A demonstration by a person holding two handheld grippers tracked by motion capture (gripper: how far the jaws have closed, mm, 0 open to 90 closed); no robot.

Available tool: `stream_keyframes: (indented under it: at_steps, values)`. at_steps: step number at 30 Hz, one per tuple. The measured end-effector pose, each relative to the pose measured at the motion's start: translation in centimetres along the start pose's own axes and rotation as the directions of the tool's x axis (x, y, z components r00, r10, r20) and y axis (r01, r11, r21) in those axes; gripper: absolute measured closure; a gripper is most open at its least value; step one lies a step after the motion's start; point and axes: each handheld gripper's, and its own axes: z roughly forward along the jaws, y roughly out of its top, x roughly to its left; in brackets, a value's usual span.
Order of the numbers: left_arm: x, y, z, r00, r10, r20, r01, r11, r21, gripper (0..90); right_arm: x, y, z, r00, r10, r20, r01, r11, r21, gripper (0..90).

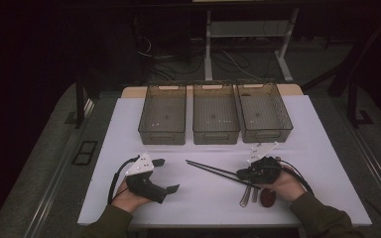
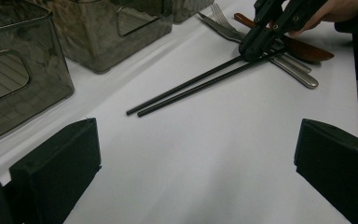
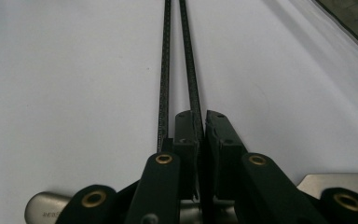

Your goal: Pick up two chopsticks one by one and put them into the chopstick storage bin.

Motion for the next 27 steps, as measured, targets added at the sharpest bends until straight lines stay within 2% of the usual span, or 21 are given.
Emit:
stream_keyframes:
  at_steps: [9,16,27]
  values:
    - [0.0,0.0,0.0,1.0,0.002,0.001,-0.002,1.0,0.003,0.0,0.1,0.0,0.0,0.9999,-0.016,0.001,0.016,1.0,-0.001,84.0]
    - [-0.1,0.0,0.0,1.0,0.003,0.001,-0.003,1.0,0.001,0.0,0.0,-0.1,-0.1,1.0,-0.008,-0.003,0.008,1.0,-0.003,84.3]
    - [-0.1,0.0,0.0,1.0,0.003,-0.002,-0.003,1.0,-0.004,0.0,-0.4,-0.1,-1.2,0.9999,0.012,-0.012,-0.012,0.999,-0.048,84.4]
